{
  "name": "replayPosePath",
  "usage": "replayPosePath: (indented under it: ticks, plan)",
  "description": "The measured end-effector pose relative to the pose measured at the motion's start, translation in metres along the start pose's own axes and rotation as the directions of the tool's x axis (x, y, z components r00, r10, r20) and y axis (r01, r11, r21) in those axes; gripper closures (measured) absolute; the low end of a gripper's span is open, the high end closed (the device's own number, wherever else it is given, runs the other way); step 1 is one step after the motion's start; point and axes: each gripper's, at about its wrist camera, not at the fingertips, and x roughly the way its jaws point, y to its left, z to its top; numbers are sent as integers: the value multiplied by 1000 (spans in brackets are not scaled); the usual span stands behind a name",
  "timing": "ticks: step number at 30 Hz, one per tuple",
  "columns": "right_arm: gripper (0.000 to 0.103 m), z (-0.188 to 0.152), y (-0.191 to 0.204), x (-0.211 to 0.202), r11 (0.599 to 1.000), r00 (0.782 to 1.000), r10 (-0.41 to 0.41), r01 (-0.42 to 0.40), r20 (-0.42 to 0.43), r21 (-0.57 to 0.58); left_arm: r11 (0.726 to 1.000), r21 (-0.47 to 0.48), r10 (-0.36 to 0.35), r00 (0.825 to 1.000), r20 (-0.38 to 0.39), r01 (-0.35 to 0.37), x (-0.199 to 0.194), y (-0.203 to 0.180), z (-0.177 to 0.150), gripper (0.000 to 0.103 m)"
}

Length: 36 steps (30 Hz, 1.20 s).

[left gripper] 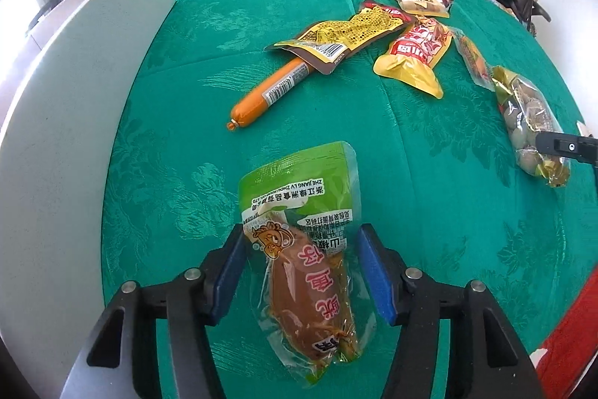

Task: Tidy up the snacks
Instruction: 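Carry both packs over the white box and open both tools, then withdraw both tools from the box back over the cloth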

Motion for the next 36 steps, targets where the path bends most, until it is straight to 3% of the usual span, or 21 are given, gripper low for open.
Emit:
replayPosePath:
  ticks: [2,6,10,15,20,22,23,26,27,29,30,33,36]
  plan:
    - [42,-8,-1,-11,1000,1000,2,-2,-2,18,1000,-13,-18,999,27,18,-11,5,-11,49]
    - [42,-32,7,-44,987,986,156,-158,66,33,996,-48,-76,993,88,81,-37,10,-33,49]
    - [42,-50,19,-39,1000,999,22,-22,38,-19,976,-120,-161,975,152,180,-63,15,-47,49]
    - [42,-51,58,-46,994,996,75,-70,50,-89,940,-188,-225,932,283,284,-116,36,-48,50]
    - [42,-26,148,-83,958,971,205,-173,124,-229,895,-265,-213,867,450,358,-188,97,-35,50]
    - [42,-13,194,-101,930,949,276,-224,150,-292,894,-301,-155,858,490,333,-214,128,-27,49]
    - [42,-8,218,-109,912,937,312,-249,159,-325,899,-322,-106,861,497,297,-225,144,-25,49]
    - [42,4,291,-122,850,902,405,-312,147,-425,901,-419,93,892,443,115,-238,192,-27,46]
    - [42,5,314,-122,830,894,426,-326,138,-452,891,-450,147,900,411,60,-236,208,-30,42]
    - [34,8,354,-116,804,881,455,-342,132,-486,857,-514,245,912,328,-45,-223,238,-40,21]
    - [32,8,371,-110,797,877,463,-347,130,-495,834,-543,285,916,283,-92,-216,252,-47,19]
    - [29,5,401,-89,786,887,453,-350,91,-509,784,-599,337,921,195,-160,-199,280,-79,19]
    - [29,-4,385,-78,797,885,454,-351,103,-491,761,-635,337,917,214,-131,-196,286,-108,19]
